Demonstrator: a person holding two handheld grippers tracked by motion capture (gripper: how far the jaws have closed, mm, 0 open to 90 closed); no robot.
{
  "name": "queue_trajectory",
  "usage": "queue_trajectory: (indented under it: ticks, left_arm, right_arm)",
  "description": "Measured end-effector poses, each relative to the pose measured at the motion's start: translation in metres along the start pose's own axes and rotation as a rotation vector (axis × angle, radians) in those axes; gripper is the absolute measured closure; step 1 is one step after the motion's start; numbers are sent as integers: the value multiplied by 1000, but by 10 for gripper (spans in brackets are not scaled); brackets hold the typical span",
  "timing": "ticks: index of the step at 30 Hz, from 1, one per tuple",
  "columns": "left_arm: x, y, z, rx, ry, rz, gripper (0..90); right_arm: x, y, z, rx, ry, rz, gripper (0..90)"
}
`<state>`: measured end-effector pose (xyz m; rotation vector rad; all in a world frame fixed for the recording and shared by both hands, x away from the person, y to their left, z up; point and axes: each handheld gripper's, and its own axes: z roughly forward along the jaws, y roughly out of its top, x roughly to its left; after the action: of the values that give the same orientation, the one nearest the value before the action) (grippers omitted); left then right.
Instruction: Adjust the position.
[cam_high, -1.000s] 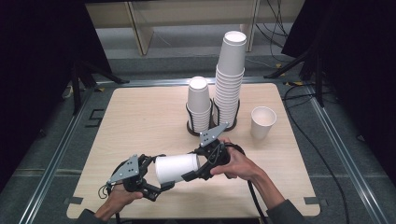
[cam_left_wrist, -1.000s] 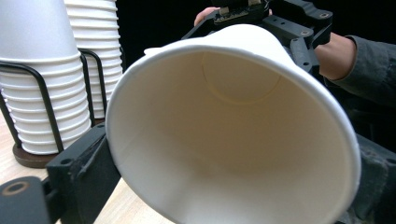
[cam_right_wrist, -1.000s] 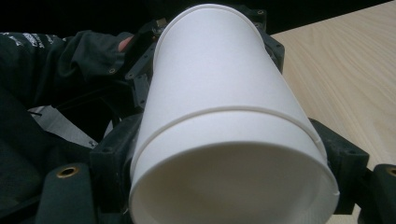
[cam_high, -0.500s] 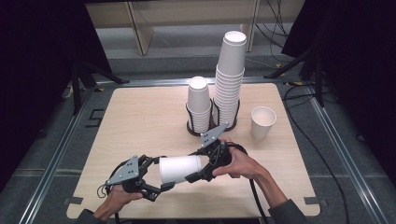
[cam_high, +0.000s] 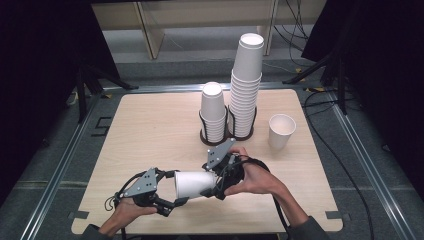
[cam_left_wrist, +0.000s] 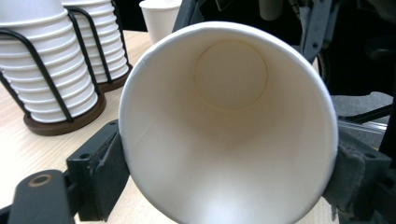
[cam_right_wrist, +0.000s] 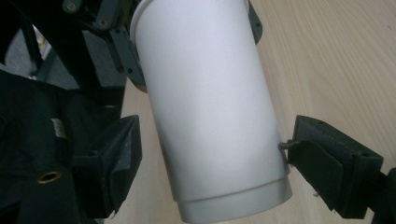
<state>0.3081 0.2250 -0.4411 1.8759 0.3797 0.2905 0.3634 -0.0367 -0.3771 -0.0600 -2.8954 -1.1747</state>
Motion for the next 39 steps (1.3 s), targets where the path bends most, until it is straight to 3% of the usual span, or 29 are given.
queue_trajectory:
  ticks: [3, 4, 6, 24, 32, 34, 35, 39]
  left_arm:
    - [0, 0, 1, 1, 7, -1, 139]
    - [0, 0, 1, 9, 10, 4, 139]
    - [-1, 0, 1, 31, 10, 5, 139]
    - [-3, 1, 2, 50, -17, 24, 143]
    - [-3, 0, 2, 27, -41, 16, 129]
    - [-2, -1, 2, 4, -44, -1, 116]
    - [-2, -2, 4, -31, -45, -11, 107]
    - [0, -1, 0, -78, -10, -52, 73]
  right_arm:
    - [5, 4, 6, 50, -39, -39, 172]
    - [7, 5, 8, 68, -52, -33, 171]
    - [7, 7, 14, 87, -61, -84, 171]
    - [10, 12, 44, 155, -20, -126, 163]
    - [10, 9, 48, 154, 6, -159, 210]
    - [9, 9, 47, 142, 9, -152, 210]
    - [8, 8, 47, 132, 16, -153, 210]
    - [6, 7, 42, 98, 6, -149, 212]
